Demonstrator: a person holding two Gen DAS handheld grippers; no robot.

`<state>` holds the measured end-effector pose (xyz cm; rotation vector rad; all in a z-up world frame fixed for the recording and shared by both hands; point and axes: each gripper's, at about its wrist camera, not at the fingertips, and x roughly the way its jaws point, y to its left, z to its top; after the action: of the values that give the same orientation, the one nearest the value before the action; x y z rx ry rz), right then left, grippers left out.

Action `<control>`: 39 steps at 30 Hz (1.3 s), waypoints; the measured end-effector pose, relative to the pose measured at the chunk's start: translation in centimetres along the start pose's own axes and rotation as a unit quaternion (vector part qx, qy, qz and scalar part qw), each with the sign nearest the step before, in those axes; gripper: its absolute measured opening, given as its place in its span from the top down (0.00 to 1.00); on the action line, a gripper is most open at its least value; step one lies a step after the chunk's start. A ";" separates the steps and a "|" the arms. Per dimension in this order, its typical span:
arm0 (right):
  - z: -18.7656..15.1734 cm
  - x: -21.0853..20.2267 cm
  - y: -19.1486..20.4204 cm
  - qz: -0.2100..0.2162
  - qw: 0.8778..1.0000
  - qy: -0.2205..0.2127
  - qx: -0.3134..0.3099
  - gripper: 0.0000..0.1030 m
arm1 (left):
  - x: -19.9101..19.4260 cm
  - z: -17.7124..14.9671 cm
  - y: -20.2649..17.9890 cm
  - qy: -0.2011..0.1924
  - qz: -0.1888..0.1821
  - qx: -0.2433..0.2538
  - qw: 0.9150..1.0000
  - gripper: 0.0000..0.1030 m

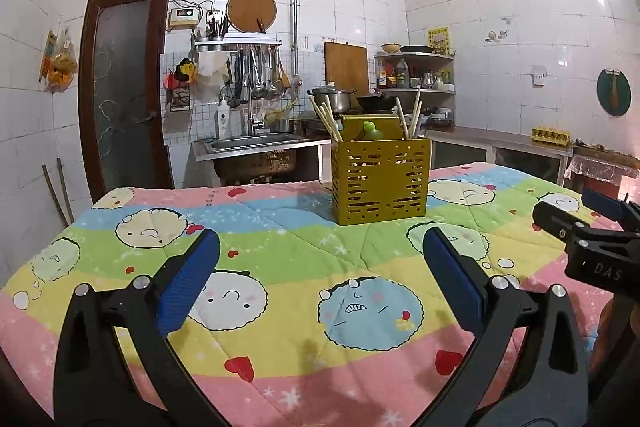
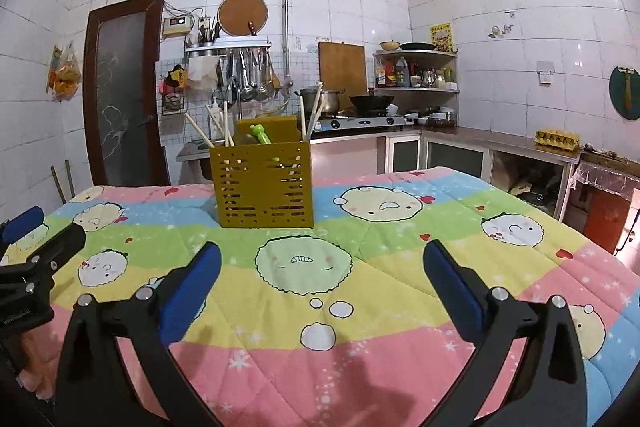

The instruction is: Organize utensils

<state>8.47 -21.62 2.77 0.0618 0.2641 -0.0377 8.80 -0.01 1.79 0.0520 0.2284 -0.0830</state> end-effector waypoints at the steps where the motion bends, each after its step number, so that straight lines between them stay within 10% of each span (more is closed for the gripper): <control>1: 0.0 -0.1 0.0 -0.001 1.000 -0.002 0.000 0.04 | 0.0 0.0 0.0 0.000 0.001 0.000 1.000 0.05; 39: -0.2 -0.8 0.9 -0.008 1.000 -0.017 -0.025 0.04 | 0.3 -0.1 0.1 0.007 0.003 -0.001 1.000 0.05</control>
<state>7.67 -20.63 2.82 0.0098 0.2318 -0.0476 9.09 0.11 1.64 0.0505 0.2428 -0.0757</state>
